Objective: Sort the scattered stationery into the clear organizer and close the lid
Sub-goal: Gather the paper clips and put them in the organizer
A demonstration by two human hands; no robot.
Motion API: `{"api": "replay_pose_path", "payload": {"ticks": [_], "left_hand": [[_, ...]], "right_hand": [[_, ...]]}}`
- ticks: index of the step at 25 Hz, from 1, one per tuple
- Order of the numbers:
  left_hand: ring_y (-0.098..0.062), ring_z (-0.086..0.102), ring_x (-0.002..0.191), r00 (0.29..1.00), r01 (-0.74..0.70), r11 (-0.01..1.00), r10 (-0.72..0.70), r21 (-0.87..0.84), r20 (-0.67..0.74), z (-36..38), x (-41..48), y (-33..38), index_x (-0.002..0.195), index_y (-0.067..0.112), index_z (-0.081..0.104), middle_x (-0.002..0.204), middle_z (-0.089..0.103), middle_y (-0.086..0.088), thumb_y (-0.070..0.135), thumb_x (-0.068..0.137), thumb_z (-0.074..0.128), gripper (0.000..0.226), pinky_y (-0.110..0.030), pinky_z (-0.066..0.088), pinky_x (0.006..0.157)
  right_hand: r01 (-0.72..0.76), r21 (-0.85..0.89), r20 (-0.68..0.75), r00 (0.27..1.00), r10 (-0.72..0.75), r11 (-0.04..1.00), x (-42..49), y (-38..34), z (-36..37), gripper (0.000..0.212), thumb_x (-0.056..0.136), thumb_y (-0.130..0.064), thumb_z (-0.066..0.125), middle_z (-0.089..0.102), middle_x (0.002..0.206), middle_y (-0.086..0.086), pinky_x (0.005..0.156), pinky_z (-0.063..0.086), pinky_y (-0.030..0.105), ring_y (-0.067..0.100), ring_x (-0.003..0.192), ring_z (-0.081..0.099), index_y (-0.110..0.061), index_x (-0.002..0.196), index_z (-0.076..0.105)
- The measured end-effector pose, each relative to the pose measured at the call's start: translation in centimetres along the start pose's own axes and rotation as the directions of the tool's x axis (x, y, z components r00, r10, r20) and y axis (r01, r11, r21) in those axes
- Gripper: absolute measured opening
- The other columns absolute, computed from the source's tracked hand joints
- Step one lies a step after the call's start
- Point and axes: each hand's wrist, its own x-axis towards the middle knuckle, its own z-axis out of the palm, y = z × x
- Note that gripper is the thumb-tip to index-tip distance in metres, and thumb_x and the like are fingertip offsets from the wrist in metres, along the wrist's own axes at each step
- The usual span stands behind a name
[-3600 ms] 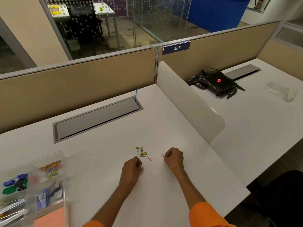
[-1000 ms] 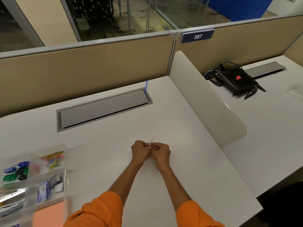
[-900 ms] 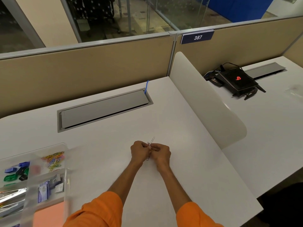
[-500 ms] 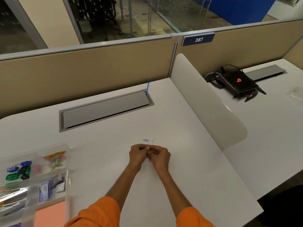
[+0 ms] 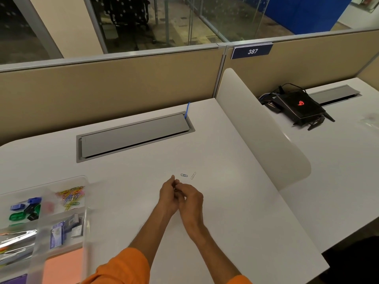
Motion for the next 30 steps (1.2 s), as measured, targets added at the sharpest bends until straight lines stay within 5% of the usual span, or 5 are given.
{"api": "replay_pose_path", "payload": {"ticks": [4,10,15,21,30], "left_hand": [[-0.013,0.040,0.045,0.994,0.081,0.991,-0.072,-0.106,0.082,-0.3,-0.6,0.3,0.057,0.014,0.042,0.051,0.039,0.001,0.031,0.096,0.046,0.043,-0.026,0.038,0.057],[-0.011,0.023,0.035,0.980,0.106,0.950,-0.050,-0.293,0.191,-0.3,-1.4,0.8,0.054,0.015,0.035,0.046,0.028,0.003,0.024,0.094,0.049,0.043,-0.022,0.022,0.032],[-0.010,0.026,0.034,0.983,0.080,0.913,-0.004,-0.401,0.185,-1.4,-1.6,1.4,0.059,0.014,0.040,0.049,0.032,0.003,0.024,0.096,0.045,0.039,-0.021,0.024,0.029],[-0.011,0.029,0.036,0.995,-0.005,0.904,0.045,-0.428,0.084,-2.7,-2.0,1.8,0.063,0.012,0.041,0.050,0.035,0.001,0.024,0.097,0.045,0.037,-0.021,0.028,0.031],[-0.012,0.032,0.039,0.997,-0.053,0.901,0.074,-0.431,0.032,-4.2,-2.6,1.8,0.064,0.013,0.041,0.051,0.037,0.000,0.023,0.097,0.044,0.034,-0.021,0.032,0.035]], "right_hand": [[0.044,0.025,0.006,0.999,-0.044,0.999,-0.8,-0.2,-0.1,0.017,0.090,-0.002,0.055,0.071,0.096,0.009,0.084,0.052,0.028,0.020,0.091,0.065,-0.004,0.097,0.070],[-0.043,0.078,-0.281,0.958,0.063,0.996,1.6,1.3,-3.2,0.017,0.082,0.004,0.066,0.072,0.078,-0.004,0.067,0.054,0.015,0.010,0.072,0.069,-0.012,0.086,0.072],[-0.271,-0.219,-0.205,0.952,0.227,0.937,3.2,5.6,-3.6,0.016,0.076,-0.007,0.078,0.067,0.080,0.002,0.066,0.051,0.016,0.008,0.070,0.062,-0.008,0.089,0.068],[-0.032,-0.338,-0.052,0.999,0.015,0.941,3.5,7.0,-0.4,0.041,0.070,-0.003,0.079,0.050,0.102,-0.007,0.078,0.035,0.008,0.012,0.099,0.050,-0.012,0.106,0.062],[0.020,-0.290,0.008,1.000,-0.019,0.957,5.0,7.5,-0.7,0.033,0.069,0.022,0.063,0.057,0.088,0.005,0.061,0.043,0.002,0.021,0.085,0.055,-0.007,0.086,0.065]]}}
